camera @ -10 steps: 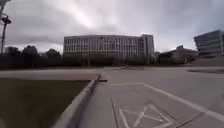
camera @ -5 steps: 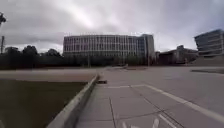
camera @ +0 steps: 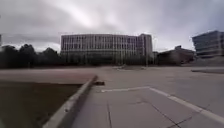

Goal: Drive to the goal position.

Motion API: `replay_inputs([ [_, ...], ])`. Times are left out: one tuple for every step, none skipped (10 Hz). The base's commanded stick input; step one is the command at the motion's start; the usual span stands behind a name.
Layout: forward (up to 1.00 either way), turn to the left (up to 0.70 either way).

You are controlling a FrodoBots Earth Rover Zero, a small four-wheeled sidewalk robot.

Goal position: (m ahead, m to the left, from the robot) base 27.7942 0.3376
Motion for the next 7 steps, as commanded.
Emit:
replay_inputs([
  [0.70, 0.00],
  [0.70, 0.00],
  [0.70, 0.00],
  [0.70, 0.00],
  [0.70, 0.00],
  [0.70, 0.00],
  [0.70, 0.00],
])
